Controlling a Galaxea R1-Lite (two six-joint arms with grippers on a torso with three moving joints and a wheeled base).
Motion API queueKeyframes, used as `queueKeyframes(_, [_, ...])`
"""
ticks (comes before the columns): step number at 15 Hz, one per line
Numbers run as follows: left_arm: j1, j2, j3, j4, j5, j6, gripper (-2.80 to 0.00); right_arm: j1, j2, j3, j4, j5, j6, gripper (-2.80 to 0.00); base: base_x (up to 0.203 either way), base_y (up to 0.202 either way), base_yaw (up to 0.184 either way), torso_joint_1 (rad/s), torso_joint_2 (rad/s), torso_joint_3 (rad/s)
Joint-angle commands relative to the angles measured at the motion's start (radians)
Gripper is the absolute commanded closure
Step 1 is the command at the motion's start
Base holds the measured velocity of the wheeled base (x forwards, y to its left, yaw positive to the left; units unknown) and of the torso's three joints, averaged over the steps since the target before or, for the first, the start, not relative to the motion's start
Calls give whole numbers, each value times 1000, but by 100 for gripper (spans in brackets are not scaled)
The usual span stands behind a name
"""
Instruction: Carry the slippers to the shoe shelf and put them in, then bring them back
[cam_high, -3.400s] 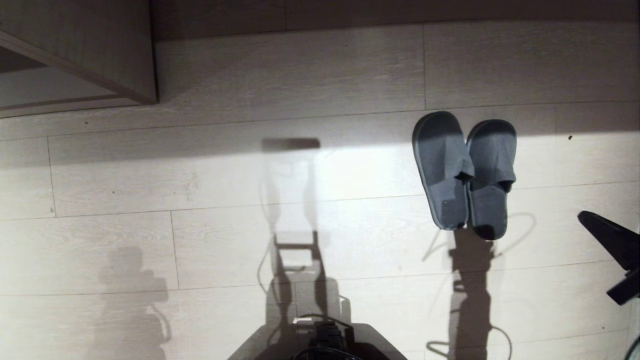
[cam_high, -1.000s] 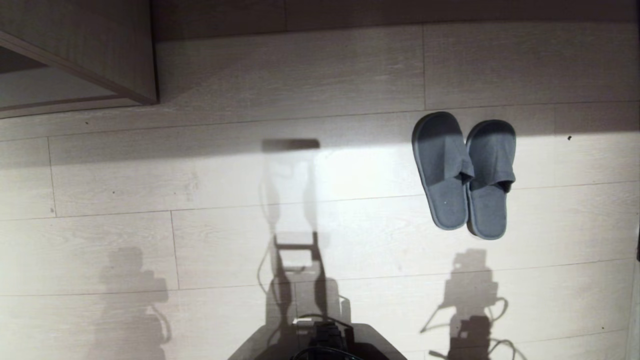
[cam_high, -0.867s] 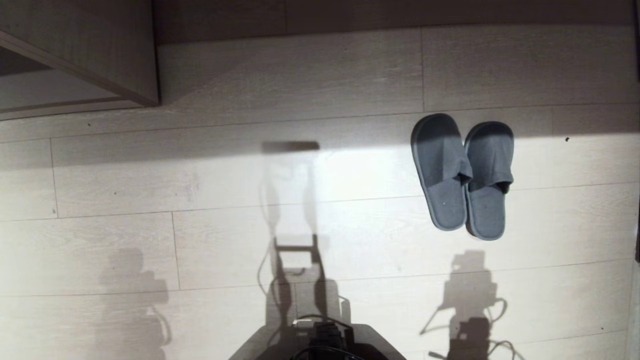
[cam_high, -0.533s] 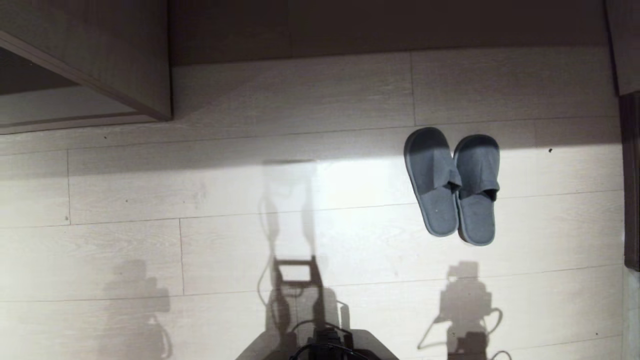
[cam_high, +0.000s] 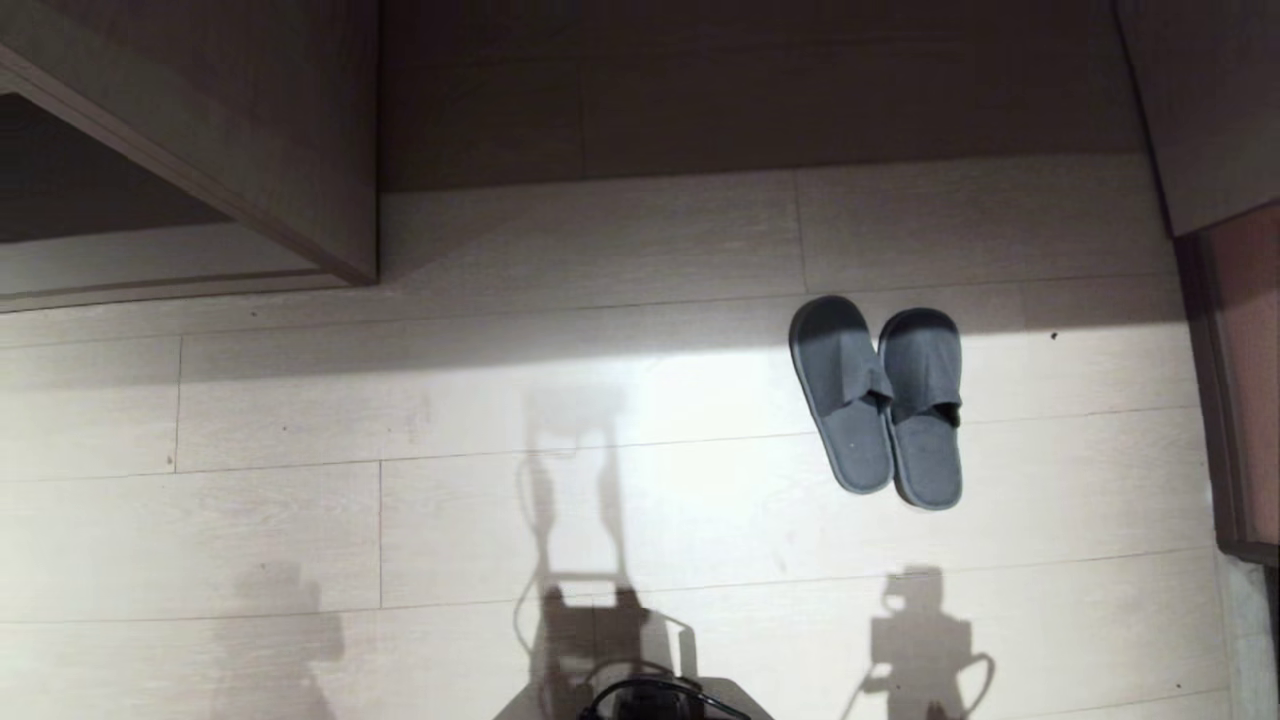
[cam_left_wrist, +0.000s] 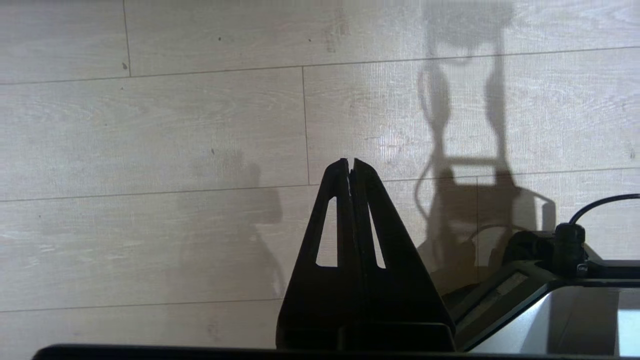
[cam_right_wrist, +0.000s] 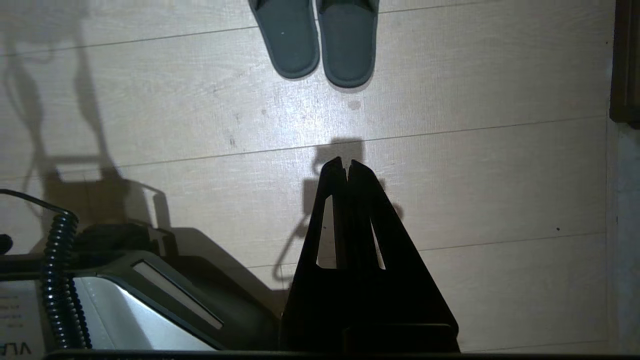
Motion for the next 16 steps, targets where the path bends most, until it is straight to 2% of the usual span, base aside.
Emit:
queueKeyframes(1, [0, -1, 0, -1, 1, 0, 0, 0, 1, 2, 1, 0, 2, 0, 0, 0, 0, 7, 2, 203])
queueKeyframes(16, [0, -1, 0, -1, 1, 0, 0, -1, 2, 2, 1, 0, 0, 0, 0, 0, 0, 1, 3, 204])
